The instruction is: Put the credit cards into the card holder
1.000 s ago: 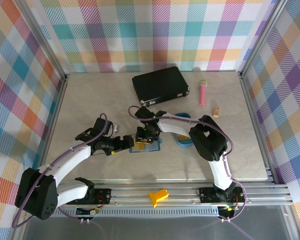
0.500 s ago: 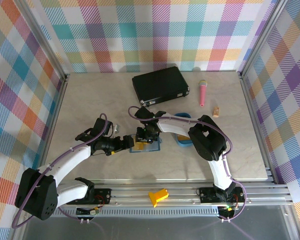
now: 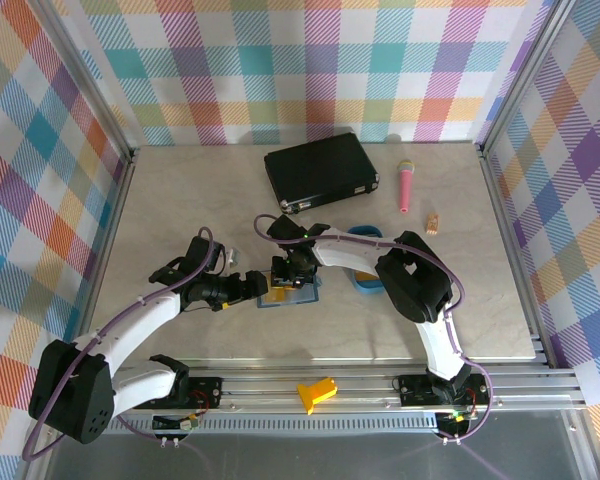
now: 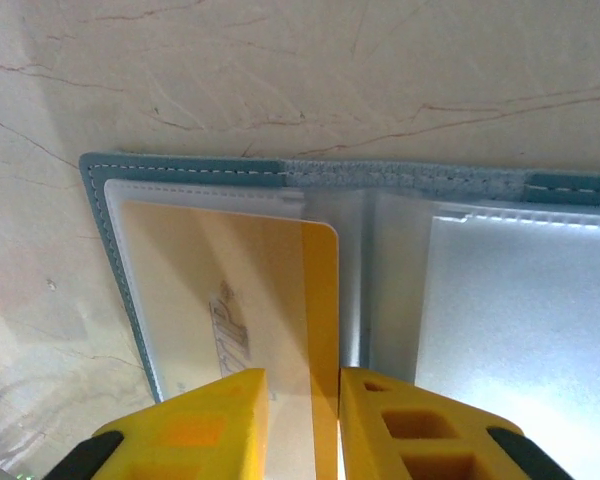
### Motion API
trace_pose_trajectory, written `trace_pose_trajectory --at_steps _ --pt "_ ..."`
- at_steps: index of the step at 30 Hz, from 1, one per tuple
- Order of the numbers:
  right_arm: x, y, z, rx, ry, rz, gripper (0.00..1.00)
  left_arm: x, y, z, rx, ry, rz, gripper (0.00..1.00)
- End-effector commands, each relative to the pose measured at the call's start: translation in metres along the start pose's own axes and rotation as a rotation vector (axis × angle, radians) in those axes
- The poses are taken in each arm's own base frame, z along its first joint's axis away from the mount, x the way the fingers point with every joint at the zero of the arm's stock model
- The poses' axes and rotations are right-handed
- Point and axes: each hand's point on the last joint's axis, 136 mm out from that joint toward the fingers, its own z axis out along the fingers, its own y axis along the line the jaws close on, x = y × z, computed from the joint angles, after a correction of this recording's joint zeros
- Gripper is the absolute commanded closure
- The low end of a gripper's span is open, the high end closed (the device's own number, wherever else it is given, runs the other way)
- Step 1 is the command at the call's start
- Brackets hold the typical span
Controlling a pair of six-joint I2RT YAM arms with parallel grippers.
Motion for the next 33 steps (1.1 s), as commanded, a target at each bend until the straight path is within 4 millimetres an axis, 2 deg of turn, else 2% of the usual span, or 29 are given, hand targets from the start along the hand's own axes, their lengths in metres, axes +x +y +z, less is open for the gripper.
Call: trace_pose_trajectory --at_steps 1,10,15,23,29,33 --pt "-0.002 0.007 0.000 0.003 -0.003 -0.006 0.76 0.005 0.002 0.000 0.004 0.012 -0.008 0.05" --pt "-0.002 0.010 -0.001 -0.005 0.000 -0.008 0.78 0.005 0.003 0.000 0.003 0.013 -0.013 0.05" --pt "-0.003 0.011 -0.006 -0.001 -0.006 -0.013 0.69 0.004 0.003 0.000 0.000 0.012 -0.013 0.05" --pt "-0.004 0.009 -0.024 0.024 -0.043 -0.043 0.68 0.003 -0.002 0.010 0.065 0.001 -0.076 0.09" --pt "-0.009 0.003 -0.050 0.012 -0.077 -0.049 0.67 0.003 0.004 0.011 0.028 0.001 -0.079 0.12" --pt "-0.013 -0.010 -0.080 0.007 -0.116 -0.037 0.64 0.005 0.011 0.013 -0.003 0.006 -0.083 0.12"
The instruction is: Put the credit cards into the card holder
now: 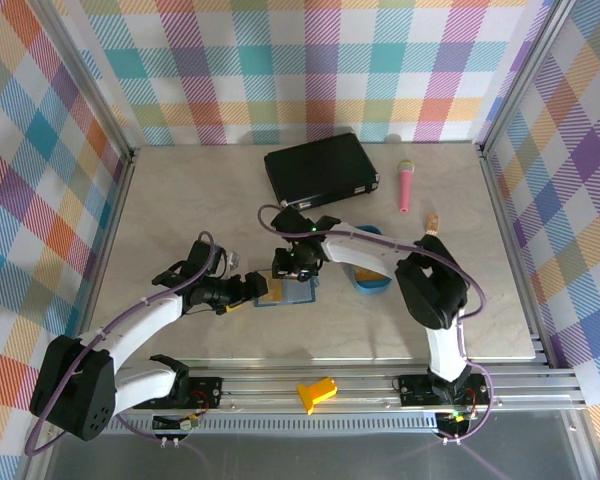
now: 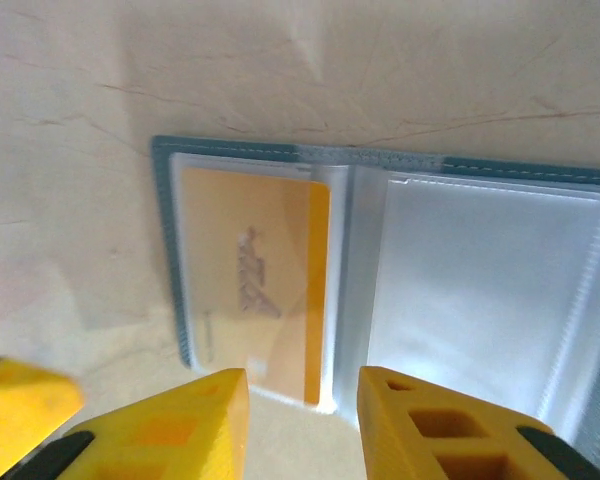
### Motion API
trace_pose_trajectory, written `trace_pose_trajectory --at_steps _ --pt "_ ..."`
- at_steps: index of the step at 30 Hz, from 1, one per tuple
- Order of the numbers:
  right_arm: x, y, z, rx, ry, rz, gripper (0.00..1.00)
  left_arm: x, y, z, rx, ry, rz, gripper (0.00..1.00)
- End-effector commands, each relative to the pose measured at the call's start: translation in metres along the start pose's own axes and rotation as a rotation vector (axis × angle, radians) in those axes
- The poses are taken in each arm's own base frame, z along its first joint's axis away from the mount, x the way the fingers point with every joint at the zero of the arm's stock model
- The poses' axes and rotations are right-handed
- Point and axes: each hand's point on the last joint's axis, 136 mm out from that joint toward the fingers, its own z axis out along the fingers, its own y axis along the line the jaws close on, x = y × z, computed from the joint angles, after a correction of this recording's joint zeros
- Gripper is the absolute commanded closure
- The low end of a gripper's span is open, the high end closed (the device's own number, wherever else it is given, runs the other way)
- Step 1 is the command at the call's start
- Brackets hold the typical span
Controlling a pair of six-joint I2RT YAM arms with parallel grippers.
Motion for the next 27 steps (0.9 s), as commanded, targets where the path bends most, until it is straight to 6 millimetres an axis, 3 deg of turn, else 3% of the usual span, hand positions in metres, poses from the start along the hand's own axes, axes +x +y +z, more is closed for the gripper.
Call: trace_pose_trajectory --at_steps 1,5,8,10,12,16,21,27 --pt "-0.006 -0.016 -0.038 0.014 -0.045 -0.003 0.64 0.000 0.007 0.002 -0.027 0.001 -0.014 0.13" --pt "-0.007 -0.043 -0.064 0.068 -0.069 0.009 0.62 -0.002 0.007 0.006 -0.019 -0.005 -0.023 0.16" --pt "-0.002 -0.068 -0.070 0.130 -0.054 0.008 0.60 -0.004 0.006 0.009 -0.015 -0.005 -0.023 0.19" --pt "0.001 -0.073 -0.071 0.157 -0.035 -0.019 0.59 -0.005 0.006 0.011 -0.019 0.002 -0.023 0.20" --pt "0.003 -0.067 -0.069 0.148 -0.020 -0.046 0.59 -0.006 0.007 0.013 -0.025 -0.001 -0.023 0.21" --pt "0.007 -0.031 -0.055 0.096 0.001 -0.112 0.63 -0.015 0.016 0.014 -0.076 -0.044 -0.033 0.27" --pt "0.008 -0.001 -0.026 0.019 0.047 -0.105 0.67 -0.026 0.029 0.017 -0.138 -0.084 -0.070 0.54" --pt "0.002 0.008 -0.002 -0.006 0.071 -0.075 0.70 -0.034 0.024 0.033 -0.089 -0.074 -0.072 0.71"
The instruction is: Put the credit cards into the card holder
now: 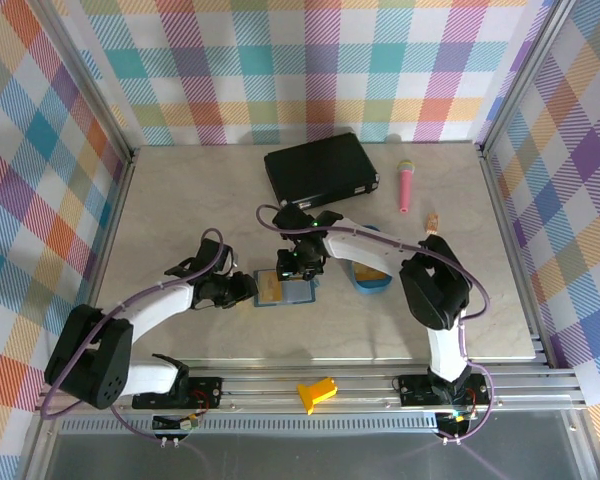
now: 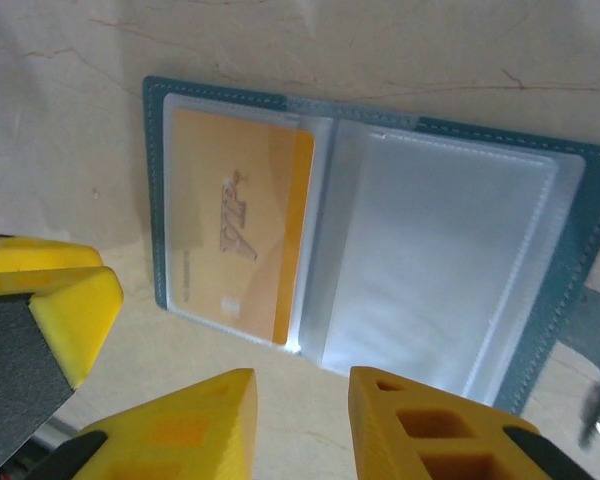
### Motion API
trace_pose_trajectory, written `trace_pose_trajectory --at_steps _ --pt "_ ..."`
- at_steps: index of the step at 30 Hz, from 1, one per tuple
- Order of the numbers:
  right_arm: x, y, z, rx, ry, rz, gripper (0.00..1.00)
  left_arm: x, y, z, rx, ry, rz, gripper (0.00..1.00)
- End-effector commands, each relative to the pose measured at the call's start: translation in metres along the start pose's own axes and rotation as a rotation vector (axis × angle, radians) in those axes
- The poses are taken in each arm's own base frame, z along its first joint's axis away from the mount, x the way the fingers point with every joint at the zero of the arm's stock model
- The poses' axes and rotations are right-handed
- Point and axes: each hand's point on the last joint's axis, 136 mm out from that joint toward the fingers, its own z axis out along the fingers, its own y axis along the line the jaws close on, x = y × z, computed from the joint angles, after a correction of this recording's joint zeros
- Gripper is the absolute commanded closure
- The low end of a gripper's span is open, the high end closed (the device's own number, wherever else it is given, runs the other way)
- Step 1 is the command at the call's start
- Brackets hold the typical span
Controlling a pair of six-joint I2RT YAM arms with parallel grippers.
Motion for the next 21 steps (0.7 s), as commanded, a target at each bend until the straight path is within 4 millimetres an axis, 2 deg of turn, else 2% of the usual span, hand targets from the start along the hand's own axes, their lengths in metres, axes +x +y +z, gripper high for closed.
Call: trace_pose_trajectory --at_steps 1,5,7,15,21 --pt "-0.010 0.013 0.003 -0.049 -0.001 0.019 0.71 -0.010 -0.009 0.005 0.043 -0.022 0.005 0.74" --pt "-0.012 0.014 0.009 -0.047 0.012 0.017 0.72 -0.012 -0.007 0.009 0.037 -0.025 0.011 0.83" --pt "-0.013 0.014 0.011 -0.045 0.013 0.019 0.72 -0.013 -0.003 0.011 0.011 -0.027 0.011 0.94" --pt "-0.012 0.013 0.019 -0.043 0.033 0.026 0.72 -0.014 0.004 0.018 -0.020 -0.013 0.020 1.00" --pt "-0.010 0.013 0.028 -0.049 0.057 0.031 0.71 -0.014 0.004 0.019 -0.018 -0.014 0.028 1.00"
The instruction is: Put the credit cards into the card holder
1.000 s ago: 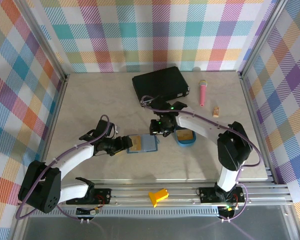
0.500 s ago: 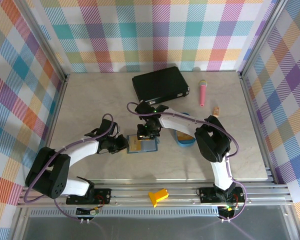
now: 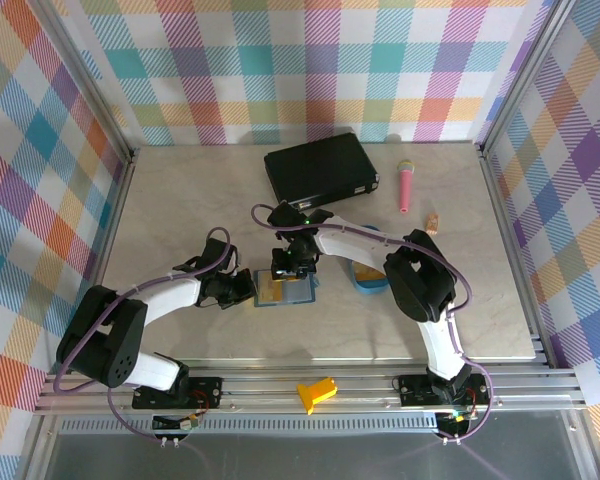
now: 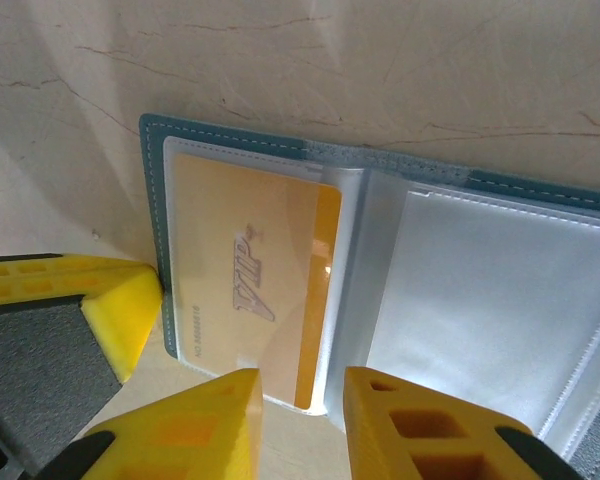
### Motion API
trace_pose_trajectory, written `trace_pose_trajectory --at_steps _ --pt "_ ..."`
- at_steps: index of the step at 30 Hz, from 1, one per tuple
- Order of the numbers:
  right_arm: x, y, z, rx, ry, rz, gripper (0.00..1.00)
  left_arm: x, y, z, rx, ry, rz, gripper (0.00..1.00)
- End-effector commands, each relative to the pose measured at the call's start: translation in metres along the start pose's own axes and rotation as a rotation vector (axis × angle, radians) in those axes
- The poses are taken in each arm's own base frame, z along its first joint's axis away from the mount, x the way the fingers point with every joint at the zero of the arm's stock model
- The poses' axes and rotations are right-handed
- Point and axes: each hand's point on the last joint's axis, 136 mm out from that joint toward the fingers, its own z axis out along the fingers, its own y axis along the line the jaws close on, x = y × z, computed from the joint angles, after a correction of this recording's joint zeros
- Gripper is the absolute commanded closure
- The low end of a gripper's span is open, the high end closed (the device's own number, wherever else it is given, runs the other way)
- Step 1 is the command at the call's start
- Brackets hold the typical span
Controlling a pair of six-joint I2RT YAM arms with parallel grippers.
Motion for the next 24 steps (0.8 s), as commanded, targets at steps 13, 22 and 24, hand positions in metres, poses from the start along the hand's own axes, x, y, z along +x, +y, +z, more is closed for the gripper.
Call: trace_pose_trajectory --at_steps 13,22,24 --pt "-0.006 0.008 0.020 -0.035 0.040 0.026 0.72 -0.006 -0.003 0.003 0.015 -0.011 0.021 1.00" --pt "-0.008 0.003 0.027 -0.014 0.044 0.047 0.69 -0.004 -0.001 0.004 0.016 -0.003 0.020 1.00" --pt "-0.007 0.001 0.027 -0.008 0.044 0.049 0.69 -0.003 -0.001 0.004 0.015 -0.002 0.020 1.00"
